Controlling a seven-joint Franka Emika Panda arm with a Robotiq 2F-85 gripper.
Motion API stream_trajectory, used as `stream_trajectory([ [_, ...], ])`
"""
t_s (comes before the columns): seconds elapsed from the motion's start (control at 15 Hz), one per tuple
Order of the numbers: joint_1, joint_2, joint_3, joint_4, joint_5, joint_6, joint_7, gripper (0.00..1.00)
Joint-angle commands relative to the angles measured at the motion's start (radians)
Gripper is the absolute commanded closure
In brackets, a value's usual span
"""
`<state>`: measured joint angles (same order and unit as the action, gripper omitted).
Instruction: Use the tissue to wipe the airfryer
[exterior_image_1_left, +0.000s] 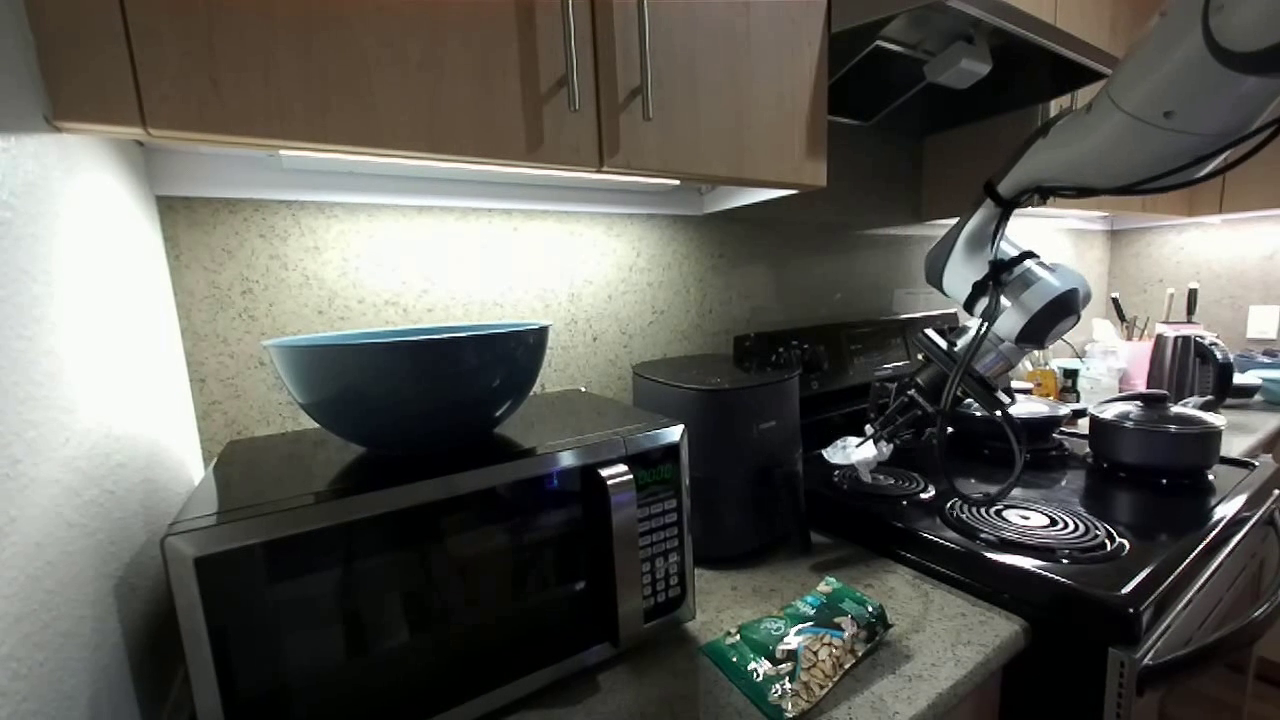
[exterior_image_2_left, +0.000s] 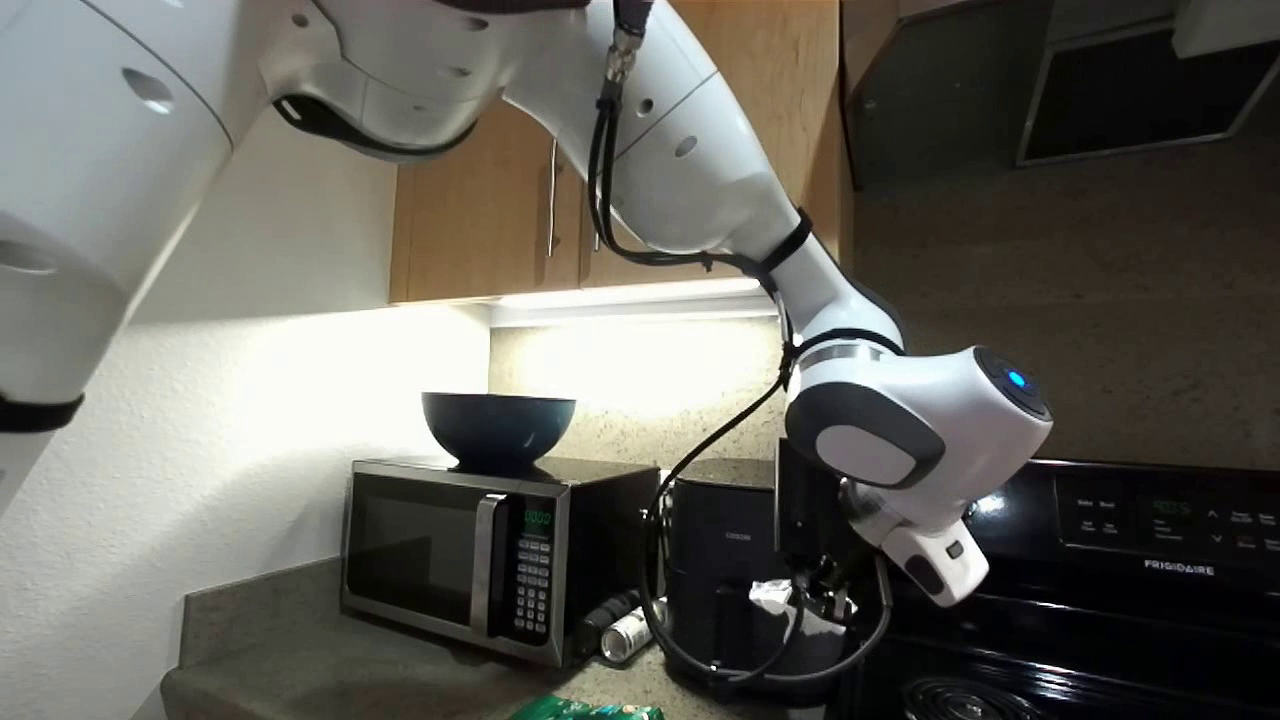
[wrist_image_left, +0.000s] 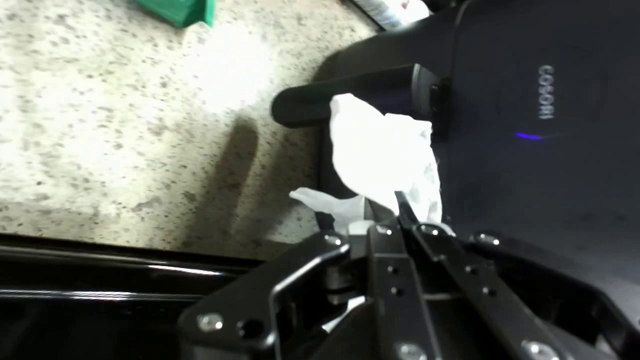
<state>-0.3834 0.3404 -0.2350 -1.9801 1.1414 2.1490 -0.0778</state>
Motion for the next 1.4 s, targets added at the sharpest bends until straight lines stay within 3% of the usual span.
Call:
stream_trajectory([
  [0.0,0.015,0.012,-0.015,0.002,-0.028,-0.005,0.001,0.96],
  [0.13,0.021,0.023,-0.014,0.002,-0.048,-0.004,0.001,0.97],
  [0.53,0.011,0.037,0.012,0.019,0.194,-0.021,-0.063,0.96],
  [1.07,0.028,0.049,0.003,0.011,0.299,-0.011,-0.063,0.97],
  [1.33,0.034,0.049,-0.007,0.013,0.260,-0.025,-0.026,0.97],
])
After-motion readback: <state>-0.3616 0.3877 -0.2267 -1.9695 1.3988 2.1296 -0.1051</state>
